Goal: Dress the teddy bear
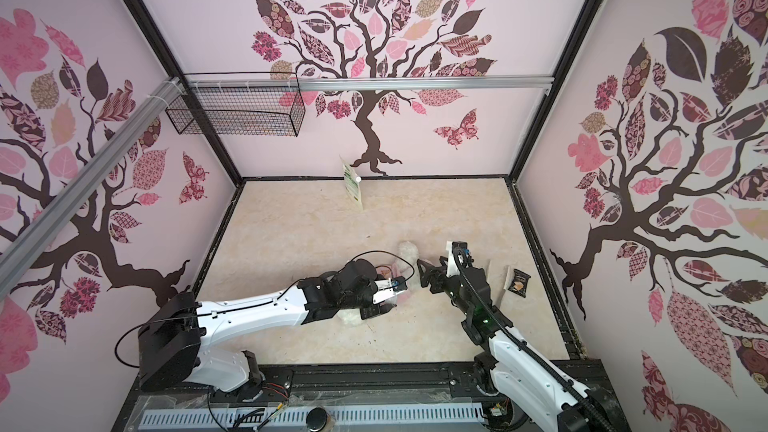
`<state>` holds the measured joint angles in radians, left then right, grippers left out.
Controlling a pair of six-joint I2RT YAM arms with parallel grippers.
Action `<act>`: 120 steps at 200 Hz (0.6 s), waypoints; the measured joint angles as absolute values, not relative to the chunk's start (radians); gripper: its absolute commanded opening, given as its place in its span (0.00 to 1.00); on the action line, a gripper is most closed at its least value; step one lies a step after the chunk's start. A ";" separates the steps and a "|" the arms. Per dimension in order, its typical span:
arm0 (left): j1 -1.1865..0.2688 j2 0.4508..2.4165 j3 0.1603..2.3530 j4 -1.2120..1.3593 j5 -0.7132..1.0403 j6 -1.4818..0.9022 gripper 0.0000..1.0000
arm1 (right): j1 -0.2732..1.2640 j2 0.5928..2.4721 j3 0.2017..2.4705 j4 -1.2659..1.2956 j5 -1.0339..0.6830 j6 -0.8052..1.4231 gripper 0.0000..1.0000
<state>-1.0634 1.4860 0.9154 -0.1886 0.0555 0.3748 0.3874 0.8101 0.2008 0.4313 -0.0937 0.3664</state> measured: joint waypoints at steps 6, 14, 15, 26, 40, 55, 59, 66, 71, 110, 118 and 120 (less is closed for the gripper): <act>-1.063 1.488 0.916 -0.188 0.053 0.375 0.56 | 0.387 0.817 0.201 0.432 -0.096 0.368 0.86; -1.063 1.488 0.916 -0.189 0.052 0.376 0.55 | 0.387 0.825 0.199 0.438 -0.099 0.371 0.86; -1.063 1.488 0.916 -0.189 0.052 0.376 0.55 | 0.387 0.826 0.199 0.439 -0.100 0.372 0.86; -1.063 1.493 0.920 -0.189 0.051 0.376 0.50 | 0.387 0.838 0.193 0.450 -0.104 0.380 0.86; -1.064 1.505 0.934 -0.191 0.049 0.379 0.42 | 0.387 0.849 0.185 0.458 -0.110 0.386 0.86; -1.065 1.518 0.948 -0.195 0.049 0.386 0.37 | 0.387 0.855 0.181 0.459 -0.113 0.391 0.86; -1.065 1.518 0.949 -0.196 0.049 0.385 0.36 | 0.387 0.855 0.180 0.460 -0.114 0.393 0.86; -1.065 1.518 0.949 -0.198 0.049 0.387 0.35 | 0.387 0.855 0.180 0.461 -0.116 0.393 0.86; -1.065 1.518 0.949 -0.199 0.049 0.387 0.34 | 0.387 0.855 0.180 0.461 -0.117 0.393 0.86; -1.065 1.513 0.949 -0.200 0.058 0.367 0.19 | 0.387 0.862 0.176 0.476 -0.124 0.397 0.86; -1.065 1.507 0.949 -0.199 0.063 0.358 0.17 | 0.387 0.865 0.175 0.477 -0.126 0.398 0.86; -1.065 1.506 0.949 -0.199 0.063 0.353 0.16 | 0.387 0.866 0.175 0.477 -0.126 0.398 0.86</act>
